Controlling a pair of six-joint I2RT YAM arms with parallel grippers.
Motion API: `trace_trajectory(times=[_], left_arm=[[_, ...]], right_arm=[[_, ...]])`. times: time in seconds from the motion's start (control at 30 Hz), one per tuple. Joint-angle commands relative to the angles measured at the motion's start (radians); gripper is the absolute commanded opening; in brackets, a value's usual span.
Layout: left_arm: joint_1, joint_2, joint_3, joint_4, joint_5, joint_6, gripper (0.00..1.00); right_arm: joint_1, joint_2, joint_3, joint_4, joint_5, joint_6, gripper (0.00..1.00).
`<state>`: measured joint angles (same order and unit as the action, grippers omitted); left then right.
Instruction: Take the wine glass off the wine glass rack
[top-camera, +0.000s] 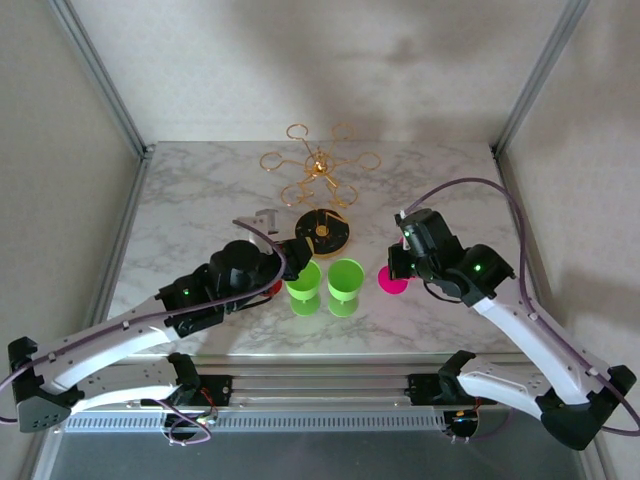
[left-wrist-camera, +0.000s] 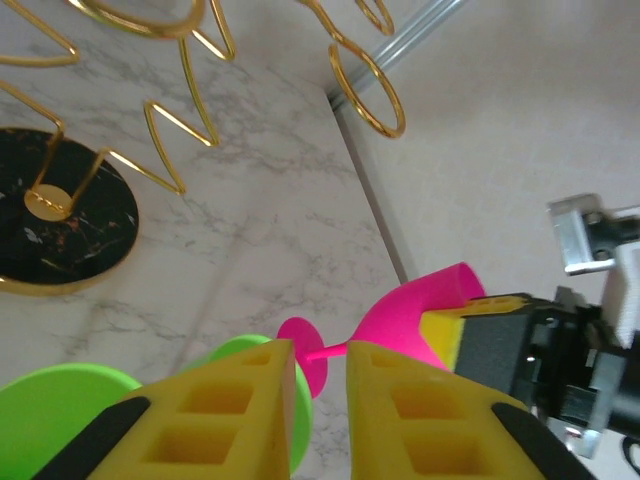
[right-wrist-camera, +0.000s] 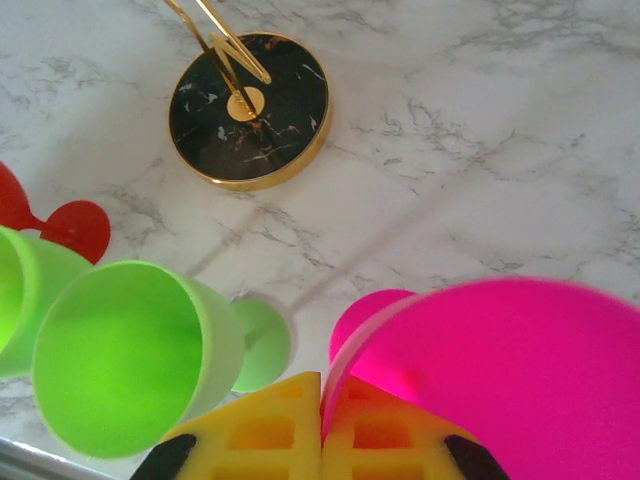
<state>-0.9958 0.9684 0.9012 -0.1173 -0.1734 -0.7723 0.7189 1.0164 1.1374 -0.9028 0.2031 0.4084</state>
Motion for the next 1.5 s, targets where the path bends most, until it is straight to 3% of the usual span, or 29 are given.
trace_trajectory(times=[0.0, 0.43, 1.27, 1.47], left_arm=[[0.003, -0.027, 0.005, -0.038, -0.055, 0.041, 0.22], [0.022, -0.048, -0.001, -0.06, -0.061, 0.076, 0.29], [0.044, -0.044, -0.012, -0.045, -0.049, 0.064, 0.31], [0.046, -0.04, -0.013, -0.045, -0.048, 0.063, 0.31]], right_arm=[[-0.016, 0.011, -0.037, 0.088, -0.029, 0.013, 0.0], [-0.035, 0.111, -0.139, 0.239, -0.032, 0.016, 0.0], [-0.035, 0.208, -0.198, 0.349, -0.072, 0.035, 0.0], [-0.036, 0.213, -0.196, 0.354, -0.09, 0.037, 0.07]])
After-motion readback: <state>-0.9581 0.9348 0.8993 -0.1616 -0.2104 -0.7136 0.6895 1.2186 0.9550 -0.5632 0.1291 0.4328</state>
